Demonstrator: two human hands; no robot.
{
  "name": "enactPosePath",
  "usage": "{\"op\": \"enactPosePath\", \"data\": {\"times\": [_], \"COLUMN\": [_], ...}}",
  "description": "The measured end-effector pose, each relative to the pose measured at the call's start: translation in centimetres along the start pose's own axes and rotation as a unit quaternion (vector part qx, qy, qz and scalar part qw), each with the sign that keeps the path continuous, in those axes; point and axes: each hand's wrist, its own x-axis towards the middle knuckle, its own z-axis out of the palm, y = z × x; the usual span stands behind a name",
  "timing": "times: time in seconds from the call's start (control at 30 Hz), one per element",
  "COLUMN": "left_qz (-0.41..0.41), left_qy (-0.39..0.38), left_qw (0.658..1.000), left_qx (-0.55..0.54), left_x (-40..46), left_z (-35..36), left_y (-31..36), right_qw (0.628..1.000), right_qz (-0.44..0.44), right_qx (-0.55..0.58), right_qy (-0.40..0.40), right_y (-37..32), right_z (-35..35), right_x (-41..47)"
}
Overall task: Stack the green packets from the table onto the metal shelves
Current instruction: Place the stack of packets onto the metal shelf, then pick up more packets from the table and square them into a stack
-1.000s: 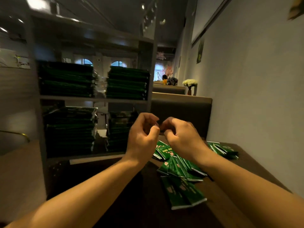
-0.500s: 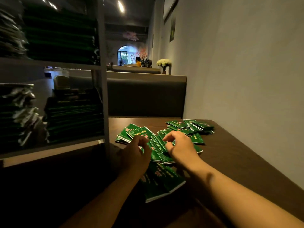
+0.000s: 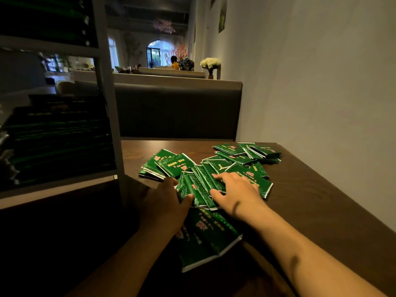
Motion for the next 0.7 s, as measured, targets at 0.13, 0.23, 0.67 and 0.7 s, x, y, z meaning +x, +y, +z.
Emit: {"op": "enactPosePath", "data": {"times": [0.13,0.23,0.67,0.7], "left_qz": [0.033,0.044,0.028,0.045], "left_qy": [0.011,0.028,0.189,0.196], "left_qw": [0.997,0.989,0.887,0.878], "left_qx": [-0.066,-0.141,-0.420,-0.434], "left_x": [-0.5,-0.5,-0.9,-1.0], "left_z": [-0.4,-0.3,-4.2,-4.3], "left_y": [0.6,0.5,2.0,2.1], "right_qw": [1.000,0.998,0.962,0.950], "right_qz": [-0.017,-0.026,-0.089,-0.105], "right_qx": [0.024,0.049,0.230,0.268], "right_qy": [0.003,0.006,0.116,0.122], "right_y": [-0.1,-0.1,-0.6,-0.9], "right_z": [-0.1,-0.3,-0.8,-1.0], "right_x": [-0.6,-1.1,-2.1,-2.4]}}
